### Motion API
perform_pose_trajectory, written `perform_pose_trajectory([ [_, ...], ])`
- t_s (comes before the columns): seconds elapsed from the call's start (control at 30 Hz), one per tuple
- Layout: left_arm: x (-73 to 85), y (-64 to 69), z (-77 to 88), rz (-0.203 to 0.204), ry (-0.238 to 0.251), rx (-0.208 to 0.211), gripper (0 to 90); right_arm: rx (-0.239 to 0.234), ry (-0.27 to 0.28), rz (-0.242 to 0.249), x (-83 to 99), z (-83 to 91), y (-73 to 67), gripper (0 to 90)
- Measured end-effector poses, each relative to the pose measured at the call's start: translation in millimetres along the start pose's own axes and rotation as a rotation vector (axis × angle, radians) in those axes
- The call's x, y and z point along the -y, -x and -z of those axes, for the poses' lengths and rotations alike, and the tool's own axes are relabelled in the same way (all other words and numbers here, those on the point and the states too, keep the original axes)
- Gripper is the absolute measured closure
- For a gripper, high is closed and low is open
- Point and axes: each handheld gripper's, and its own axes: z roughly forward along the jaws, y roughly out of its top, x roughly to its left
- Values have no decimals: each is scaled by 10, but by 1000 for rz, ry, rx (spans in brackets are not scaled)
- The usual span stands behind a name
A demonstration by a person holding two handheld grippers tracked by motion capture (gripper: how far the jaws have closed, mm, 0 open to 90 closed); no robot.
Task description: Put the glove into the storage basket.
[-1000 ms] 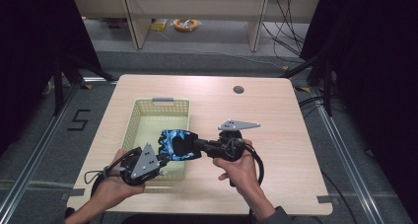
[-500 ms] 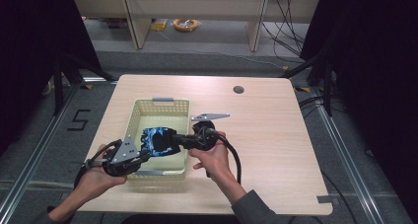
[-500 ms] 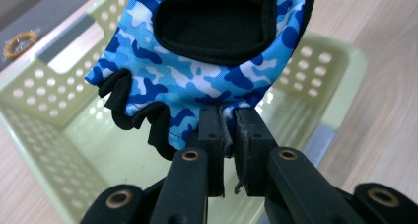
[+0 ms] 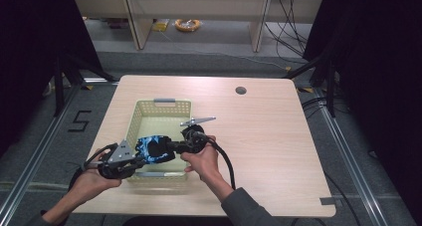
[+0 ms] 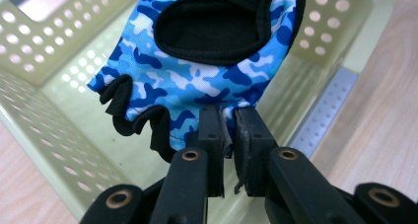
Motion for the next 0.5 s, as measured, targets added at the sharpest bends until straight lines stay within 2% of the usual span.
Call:
perform_pose_trajectory([
  [0.03,9,8,-12,14,2,9,818,8,-9,10,6,-16,5,868],
  [0.1,25,16,-27,22,-15,13,819,1,-22,-4,18,-53,0,868],
  [0.13,31,9,-32,12,-16,16,819,5,-26,3,22,-68,5,868],
  [0.23,55,2,-54,38,-32,25,818,13,-40,4,41,-101,3,868],
  [0.27,58,-1,-57,38,-29,33,818,9,-50,-17,51,-105,-4,868],
  [0.3,55,-5,-58,41,-32,32,818,4,-49,-6,60,-122,15,868],
  [0.33,52,-2,-59,43,-31,32,817,10,-57,-23,69,-128,3,868],
  [0.43,38,-15,-67,36,-45,49,812,25,-73,-24,85,-149,27,868],
  [0.5,30,-19,-76,42,-46,43,799,27,-78,-20,87,-164,41,868],
])
